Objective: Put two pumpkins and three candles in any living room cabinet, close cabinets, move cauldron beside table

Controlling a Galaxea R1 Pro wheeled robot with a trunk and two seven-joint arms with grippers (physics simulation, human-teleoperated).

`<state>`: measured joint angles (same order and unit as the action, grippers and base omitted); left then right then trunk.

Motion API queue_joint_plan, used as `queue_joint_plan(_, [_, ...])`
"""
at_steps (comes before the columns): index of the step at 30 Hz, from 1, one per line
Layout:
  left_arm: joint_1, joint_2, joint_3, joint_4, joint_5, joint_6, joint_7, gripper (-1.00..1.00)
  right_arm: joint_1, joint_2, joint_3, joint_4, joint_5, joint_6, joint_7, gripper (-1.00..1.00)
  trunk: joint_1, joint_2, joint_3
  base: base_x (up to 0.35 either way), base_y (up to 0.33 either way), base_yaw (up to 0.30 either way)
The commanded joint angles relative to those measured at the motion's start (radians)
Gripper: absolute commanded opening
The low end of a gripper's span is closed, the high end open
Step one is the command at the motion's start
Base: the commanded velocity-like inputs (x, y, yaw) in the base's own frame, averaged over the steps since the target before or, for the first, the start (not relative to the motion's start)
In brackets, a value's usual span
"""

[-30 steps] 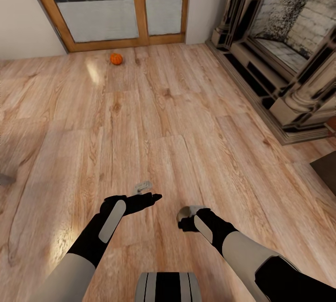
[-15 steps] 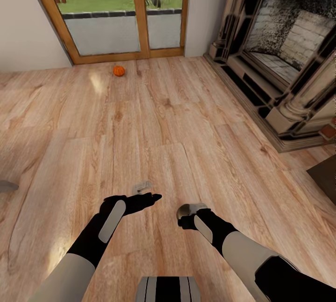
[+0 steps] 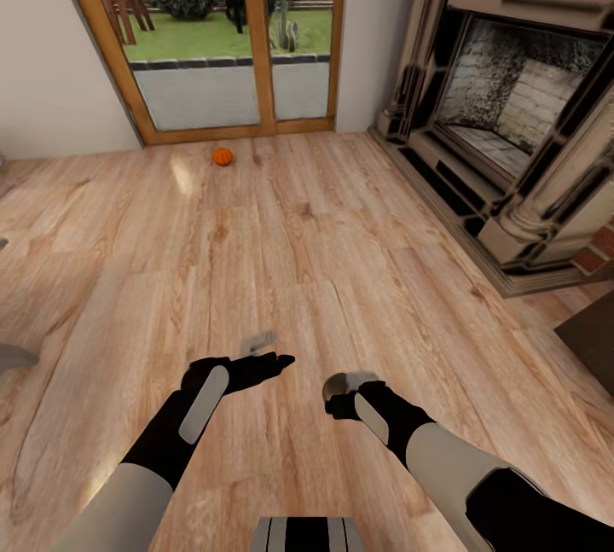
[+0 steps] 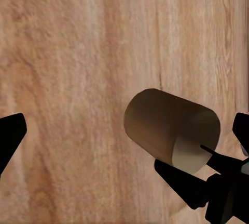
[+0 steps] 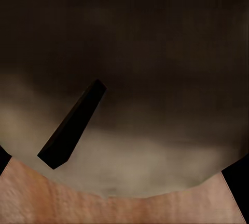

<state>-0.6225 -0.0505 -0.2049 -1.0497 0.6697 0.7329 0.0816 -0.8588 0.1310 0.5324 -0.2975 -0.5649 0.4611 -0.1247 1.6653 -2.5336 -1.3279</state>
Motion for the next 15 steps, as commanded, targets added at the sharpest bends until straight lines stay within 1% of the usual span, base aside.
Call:
queue_joint_plan(1, [0.0, 0.001, -0.001, -0.001, 0.01, 0.003, 0.008, 1.0, 0.0, -0.001, 0.008, -0.002, -0.012, 0.004, -0.009, -1.0, -0.001, 0.0, 0.005, 0.0, 0.0, 0.0])
queue_joint_plan(5, [0.0, 0.002, 0.002, -0.001, 0.01, 0.003, 0.006, 1.0, 0.0, -0.001, 0.008, -0.002, -0.011, 0.004, -0.009, -1.0, -0.002, 0.001, 0.027, 0.0, 0.0, 0.0])
queue_joint_plan(6, [0.0, 0.002, 0.008, -0.001, 0.01, 0.003, 0.006, 1.0, 0.0, -0.001, 0.008, -0.002, -0.011, 0.004, -0.009, -1.0, -0.003, 0.001, 0.032, 0.0, 0.0, 0.0])
queue_joint_plan(8, [0.0, 0.008, 0.035, -0.001, 0.011, 0.004, 0.005, 1.0, 0.0, -0.001, 0.008, -0.002, -0.01, 0.004, -0.008, -1.0, -0.004, 0.002, 0.043, 0.0, 0.0, 0.0])
queue_joint_plan(11, [0.0, 0.01, 0.049, -0.001, 0.011, 0.005, 0.005, 1.0, 0.0, -0.001, 0.008, -0.002, -0.01, 0.004, -0.008, -1.0, -0.005, 0.002, 0.06, 0.0, 0.0, 0.0])
queue_joint_plan(15, [0.0, 0.011, 0.056, -0.001, 0.011, 0.005, 0.004, 1.0, 0.0, -0.001, 0.008, -0.002, -0.01, 0.004, -0.007, -1.0, -0.007, 0.003, 0.081, 0.0, 0.0, 0.0])
